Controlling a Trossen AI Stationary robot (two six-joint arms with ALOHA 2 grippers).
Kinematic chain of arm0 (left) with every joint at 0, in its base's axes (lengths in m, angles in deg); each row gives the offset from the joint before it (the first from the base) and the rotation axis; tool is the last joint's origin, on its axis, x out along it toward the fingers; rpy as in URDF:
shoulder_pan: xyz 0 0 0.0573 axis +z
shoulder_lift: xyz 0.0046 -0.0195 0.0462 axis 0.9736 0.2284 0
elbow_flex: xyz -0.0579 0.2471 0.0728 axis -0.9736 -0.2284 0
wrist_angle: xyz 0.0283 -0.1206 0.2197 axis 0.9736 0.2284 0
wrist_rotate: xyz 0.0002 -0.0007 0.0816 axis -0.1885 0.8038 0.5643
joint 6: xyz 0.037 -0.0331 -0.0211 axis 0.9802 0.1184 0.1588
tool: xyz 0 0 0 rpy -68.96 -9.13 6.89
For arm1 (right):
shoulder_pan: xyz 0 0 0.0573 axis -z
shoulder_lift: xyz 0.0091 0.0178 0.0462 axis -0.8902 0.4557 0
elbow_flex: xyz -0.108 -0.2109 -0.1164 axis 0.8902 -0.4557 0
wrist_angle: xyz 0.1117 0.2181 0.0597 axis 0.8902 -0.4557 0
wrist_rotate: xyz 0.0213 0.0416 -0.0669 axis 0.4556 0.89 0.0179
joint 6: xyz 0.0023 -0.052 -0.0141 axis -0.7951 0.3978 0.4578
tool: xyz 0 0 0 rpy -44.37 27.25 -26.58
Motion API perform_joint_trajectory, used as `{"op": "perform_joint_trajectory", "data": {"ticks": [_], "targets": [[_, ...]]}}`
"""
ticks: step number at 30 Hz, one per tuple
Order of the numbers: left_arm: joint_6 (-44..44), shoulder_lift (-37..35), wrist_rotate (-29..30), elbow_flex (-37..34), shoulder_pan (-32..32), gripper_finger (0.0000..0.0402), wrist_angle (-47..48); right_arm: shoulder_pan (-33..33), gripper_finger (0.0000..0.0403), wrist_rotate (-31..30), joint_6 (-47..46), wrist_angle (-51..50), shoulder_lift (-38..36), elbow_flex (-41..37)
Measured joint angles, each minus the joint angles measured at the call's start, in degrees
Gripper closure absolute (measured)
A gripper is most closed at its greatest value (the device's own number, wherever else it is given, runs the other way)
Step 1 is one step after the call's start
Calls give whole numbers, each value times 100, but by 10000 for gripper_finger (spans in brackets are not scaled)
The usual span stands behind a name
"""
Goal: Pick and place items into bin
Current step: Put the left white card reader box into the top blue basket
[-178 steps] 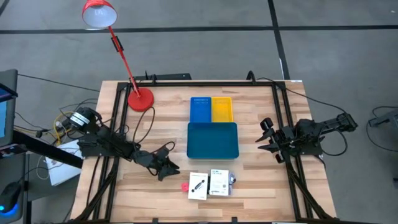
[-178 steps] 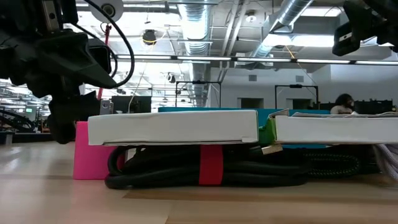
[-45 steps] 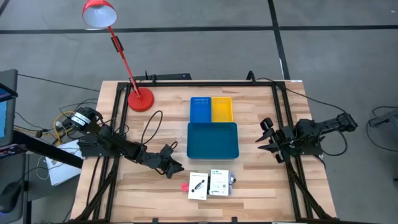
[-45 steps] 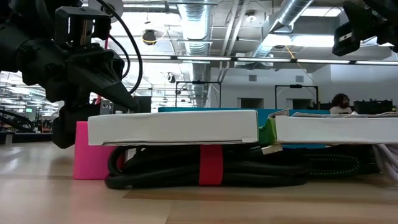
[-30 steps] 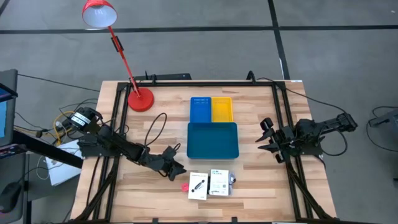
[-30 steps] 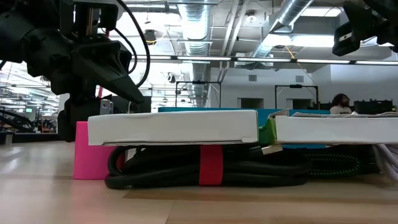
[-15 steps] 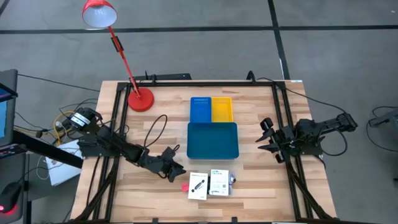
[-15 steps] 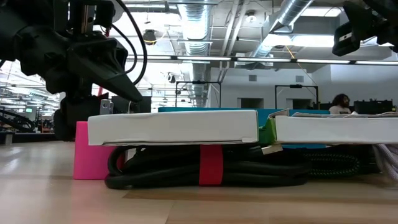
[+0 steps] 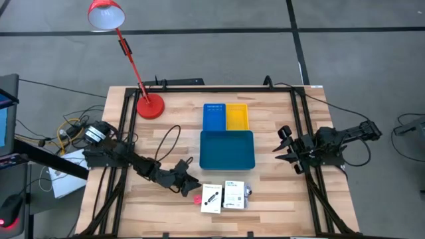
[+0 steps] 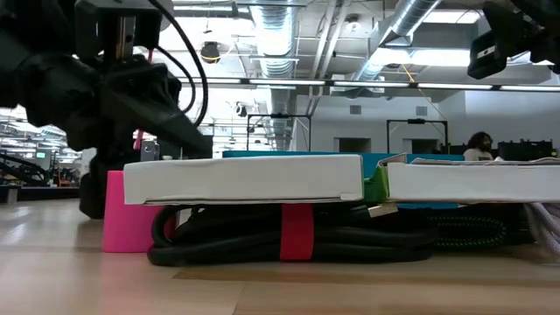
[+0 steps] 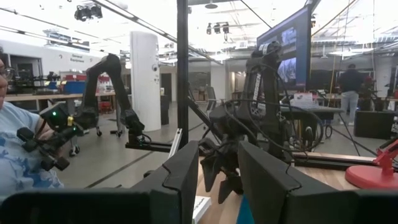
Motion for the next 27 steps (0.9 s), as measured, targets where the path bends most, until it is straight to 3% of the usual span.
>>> {"op": "perform_joint_trajectory", "data": {"ticks": [11, 27], "targets": [[73, -2, -90, -138, 29, 223, -436, 0, 294, -1, 0, 4, 0, -2], [108, -7, -860, -142, 308, 223, -423, 2, 294, -1, 0, 4, 2, 0]]}}
